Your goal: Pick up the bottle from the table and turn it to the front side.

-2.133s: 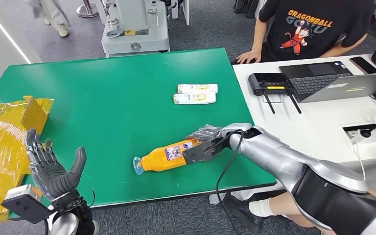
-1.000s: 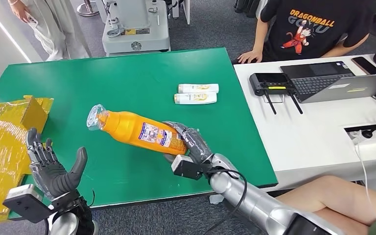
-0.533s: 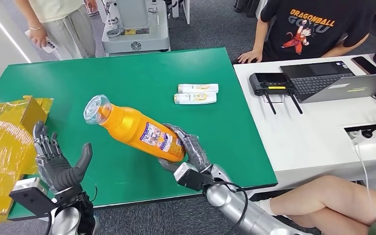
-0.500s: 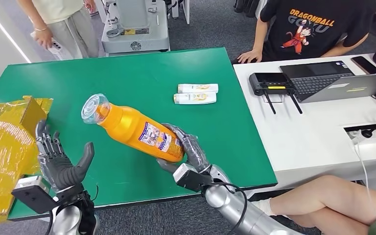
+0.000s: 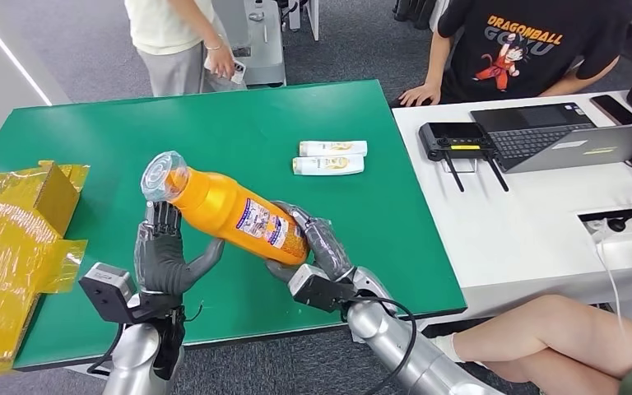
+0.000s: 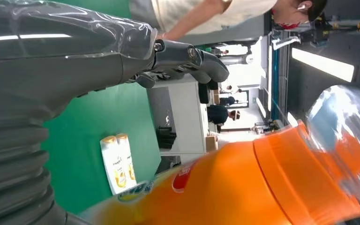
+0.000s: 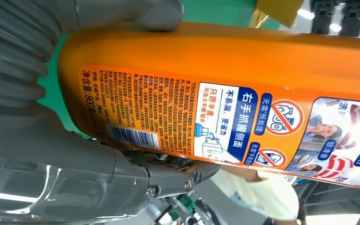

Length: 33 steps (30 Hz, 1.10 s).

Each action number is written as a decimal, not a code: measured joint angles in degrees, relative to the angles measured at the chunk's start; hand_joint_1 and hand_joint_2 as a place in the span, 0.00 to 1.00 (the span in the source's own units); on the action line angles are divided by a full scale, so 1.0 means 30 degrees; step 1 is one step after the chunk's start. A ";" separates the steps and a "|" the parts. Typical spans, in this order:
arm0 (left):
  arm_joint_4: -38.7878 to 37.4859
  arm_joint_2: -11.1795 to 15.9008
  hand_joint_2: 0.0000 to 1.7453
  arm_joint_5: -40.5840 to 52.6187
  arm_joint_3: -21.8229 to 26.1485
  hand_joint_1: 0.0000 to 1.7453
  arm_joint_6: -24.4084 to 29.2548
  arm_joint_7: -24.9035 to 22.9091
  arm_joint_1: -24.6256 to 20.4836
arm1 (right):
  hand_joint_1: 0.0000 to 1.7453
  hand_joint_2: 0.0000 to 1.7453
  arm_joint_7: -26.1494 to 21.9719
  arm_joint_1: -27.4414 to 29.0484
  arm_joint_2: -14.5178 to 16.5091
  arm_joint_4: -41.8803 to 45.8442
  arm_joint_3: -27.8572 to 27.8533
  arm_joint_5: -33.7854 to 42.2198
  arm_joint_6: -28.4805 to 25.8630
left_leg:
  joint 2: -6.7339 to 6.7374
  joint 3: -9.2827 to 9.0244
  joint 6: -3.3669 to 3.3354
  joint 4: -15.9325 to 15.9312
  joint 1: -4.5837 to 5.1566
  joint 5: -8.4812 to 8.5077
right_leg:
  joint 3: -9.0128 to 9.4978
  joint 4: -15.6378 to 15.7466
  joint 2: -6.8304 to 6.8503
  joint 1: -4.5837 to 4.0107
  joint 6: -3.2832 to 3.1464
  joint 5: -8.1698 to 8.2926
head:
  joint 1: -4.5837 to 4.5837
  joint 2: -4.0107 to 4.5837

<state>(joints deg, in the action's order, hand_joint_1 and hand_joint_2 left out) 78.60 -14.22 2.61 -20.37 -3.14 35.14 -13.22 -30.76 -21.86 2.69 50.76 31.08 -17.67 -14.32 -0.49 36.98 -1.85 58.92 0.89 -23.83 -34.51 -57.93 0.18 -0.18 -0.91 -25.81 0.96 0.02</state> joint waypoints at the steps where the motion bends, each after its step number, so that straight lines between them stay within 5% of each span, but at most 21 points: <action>1: -0.0048 0.0005 1.00 -0.0007 -0.0095 0.00 -0.0172 -0.0073 -0.0092 | 1.00 1.00 0.0042 -0.0015 0.0011 -0.0066 -0.0077 -0.0124 0.0044 | 0.0006 0.0000 0.0000 0.0000 0.0000 -0.0001 | -0.0003 0.0000 -0.0007 0.0000 -0.0001 0.0000 | 0.0000 0.0000; 10: -0.1075 0.0251 1.00 -0.0288 -0.0889 0.00 -0.1496 -0.0548 -0.1819 | 1.00 1.00 0.0078 -0.0822 -0.0049 -0.1802 -0.0550 -0.1666 0.0812 | 0.0020 -0.0004 0.0002 0.0000 -0.0005 0.0001 | -0.0008 -0.0004 -0.0021 -0.0002 -0.0004 0.0002 | -0.0002 0.0000; 22: -0.2672 0.0330 1.00 -0.0612 -0.1168 0.00 -0.1723 -0.0468 -0.2447 | 1.00 1.00 -0.0042 -0.1215 -0.0730 -0.2590 -0.1230 -0.1901 0.0918 | 0.0015 0.0002 -0.0001 0.0002 0.0003 -0.0003 | -0.0009 0.0000 -0.0020 0.0001 -0.0002 0.0000 | 0.0002 0.0000; 33: -0.3423 0.0175 1.00 -0.0925 -0.1623 0.00 -0.1689 -0.0456 -0.2901 | 1.00 1.00 -0.0659 -0.1882 -0.0355 -0.3194 -0.1231 -0.2118 0.0947 | 0.0019 0.0001 0.0001 0.0001 -0.0002 0.0001 | -0.0008 -0.0012 -0.0021 -0.0002 -0.0005 0.0003 | -0.0003 0.0000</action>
<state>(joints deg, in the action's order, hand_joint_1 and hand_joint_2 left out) 68.33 -13.70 -0.17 -25.24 -8.21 33.77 -21.92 -32.74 -27.51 1.63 41.18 27.39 -24.03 -11.48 -0.43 36.98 -1.84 58.92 0.89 -23.83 -34.53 -57.97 0.12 -0.18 -0.92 -25.81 0.95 0.02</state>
